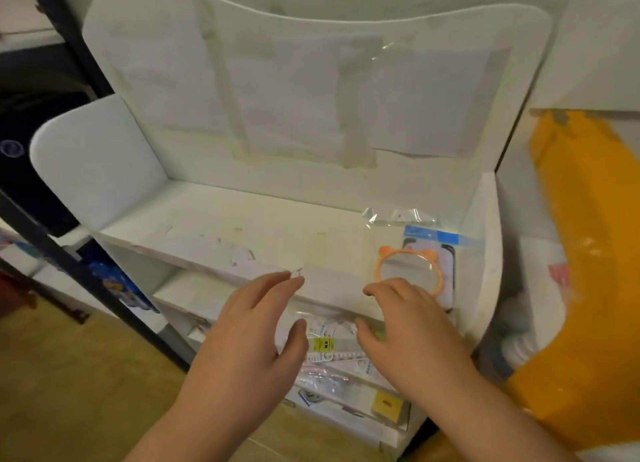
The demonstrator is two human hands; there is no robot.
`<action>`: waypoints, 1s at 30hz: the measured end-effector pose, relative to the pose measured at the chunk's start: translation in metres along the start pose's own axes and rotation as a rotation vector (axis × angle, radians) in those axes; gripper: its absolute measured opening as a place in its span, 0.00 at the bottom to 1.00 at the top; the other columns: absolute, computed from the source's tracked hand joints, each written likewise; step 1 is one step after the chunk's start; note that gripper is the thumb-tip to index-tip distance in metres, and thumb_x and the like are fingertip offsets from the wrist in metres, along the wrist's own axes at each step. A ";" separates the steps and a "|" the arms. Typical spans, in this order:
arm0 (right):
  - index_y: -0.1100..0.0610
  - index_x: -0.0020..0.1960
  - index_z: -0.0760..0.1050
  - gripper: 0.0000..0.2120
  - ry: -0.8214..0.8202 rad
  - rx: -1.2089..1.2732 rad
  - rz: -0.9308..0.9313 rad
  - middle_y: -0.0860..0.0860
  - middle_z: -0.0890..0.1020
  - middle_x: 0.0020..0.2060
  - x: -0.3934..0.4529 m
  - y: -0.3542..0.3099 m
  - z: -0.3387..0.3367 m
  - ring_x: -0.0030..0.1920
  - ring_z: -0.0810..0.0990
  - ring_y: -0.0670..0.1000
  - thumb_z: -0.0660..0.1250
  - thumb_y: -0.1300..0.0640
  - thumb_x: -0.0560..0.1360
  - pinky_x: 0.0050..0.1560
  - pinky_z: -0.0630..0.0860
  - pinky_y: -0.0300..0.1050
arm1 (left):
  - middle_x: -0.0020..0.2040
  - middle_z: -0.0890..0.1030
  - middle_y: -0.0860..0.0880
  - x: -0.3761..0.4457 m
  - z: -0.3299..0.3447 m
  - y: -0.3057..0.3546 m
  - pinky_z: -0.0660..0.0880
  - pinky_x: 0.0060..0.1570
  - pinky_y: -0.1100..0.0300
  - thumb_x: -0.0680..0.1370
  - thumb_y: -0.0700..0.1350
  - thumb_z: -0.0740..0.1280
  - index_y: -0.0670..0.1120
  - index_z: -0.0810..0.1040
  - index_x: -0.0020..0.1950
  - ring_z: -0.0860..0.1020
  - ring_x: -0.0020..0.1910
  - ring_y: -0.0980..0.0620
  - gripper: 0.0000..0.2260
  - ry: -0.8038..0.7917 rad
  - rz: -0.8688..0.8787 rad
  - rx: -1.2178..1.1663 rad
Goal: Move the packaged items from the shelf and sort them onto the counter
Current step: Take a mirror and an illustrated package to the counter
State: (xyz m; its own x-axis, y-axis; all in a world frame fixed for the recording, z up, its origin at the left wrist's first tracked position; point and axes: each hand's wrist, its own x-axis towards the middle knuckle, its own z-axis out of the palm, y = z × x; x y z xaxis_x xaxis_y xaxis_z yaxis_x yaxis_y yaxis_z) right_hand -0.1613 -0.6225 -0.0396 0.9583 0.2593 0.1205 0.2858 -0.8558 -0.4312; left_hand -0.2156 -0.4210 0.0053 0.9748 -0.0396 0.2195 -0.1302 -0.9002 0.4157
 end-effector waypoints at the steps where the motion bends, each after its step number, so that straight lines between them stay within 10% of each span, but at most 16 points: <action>1: 0.44 0.69 0.68 0.21 -0.002 -0.020 0.025 0.41 0.72 0.62 0.005 0.003 0.004 0.60 0.71 0.45 0.60 0.40 0.77 0.58 0.72 0.41 | 0.71 0.61 0.69 0.008 0.002 -0.004 0.72 0.64 0.61 0.78 0.57 0.61 0.63 0.63 0.74 0.63 0.68 0.66 0.23 -0.017 0.006 -0.021; 11: 0.43 0.75 0.54 0.39 -0.078 -0.283 0.288 0.50 0.55 0.78 0.045 0.031 0.031 0.79 0.46 0.56 0.53 0.25 0.71 0.77 0.52 0.57 | 0.70 0.64 0.66 0.096 0.034 -0.045 0.74 0.63 0.60 0.77 0.57 0.60 0.61 0.66 0.74 0.64 0.69 0.65 0.23 -0.165 0.249 -0.160; 17: 0.45 0.78 0.35 0.50 -0.108 -0.401 0.337 0.52 0.38 0.80 0.068 0.036 0.042 0.78 0.32 0.57 0.45 0.19 0.66 0.77 0.38 0.59 | 0.71 0.68 0.63 0.130 0.037 -0.067 0.55 0.66 0.73 0.74 0.62 0.52 0.59 0.69 0.73 0.63 0.70 0.65 0.28 -0.220 0.390 -0.192; 30: 0.54 0.79 0.52 0.36 -0.157 -0.514 0.405 0.60 0.56 0.79 0.089 0.027 0.053 0.78 0.53 0.63 0.46 0.42 0.73 0.76 0.54 0.62 | 0.69 0.71 0.62 0.167 0.036 -0.104 0.54 0.65 0.77 0.74 0.61 0.55 0.58 0.72 0.71 0.66 0.68 0.65 0.26 -0.289 0.502 -0.233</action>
State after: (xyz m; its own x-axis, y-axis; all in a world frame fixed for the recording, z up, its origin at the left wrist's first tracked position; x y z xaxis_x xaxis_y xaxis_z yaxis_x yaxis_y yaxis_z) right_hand -0.0682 -0.5990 -0.0881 0.9891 -0.0987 -0.1095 -0.0913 -0.9933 0.0706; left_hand -0.0328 -0.3491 -0.0332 0.7897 -0.5785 0.2042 -0.5896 -0.6240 0.5128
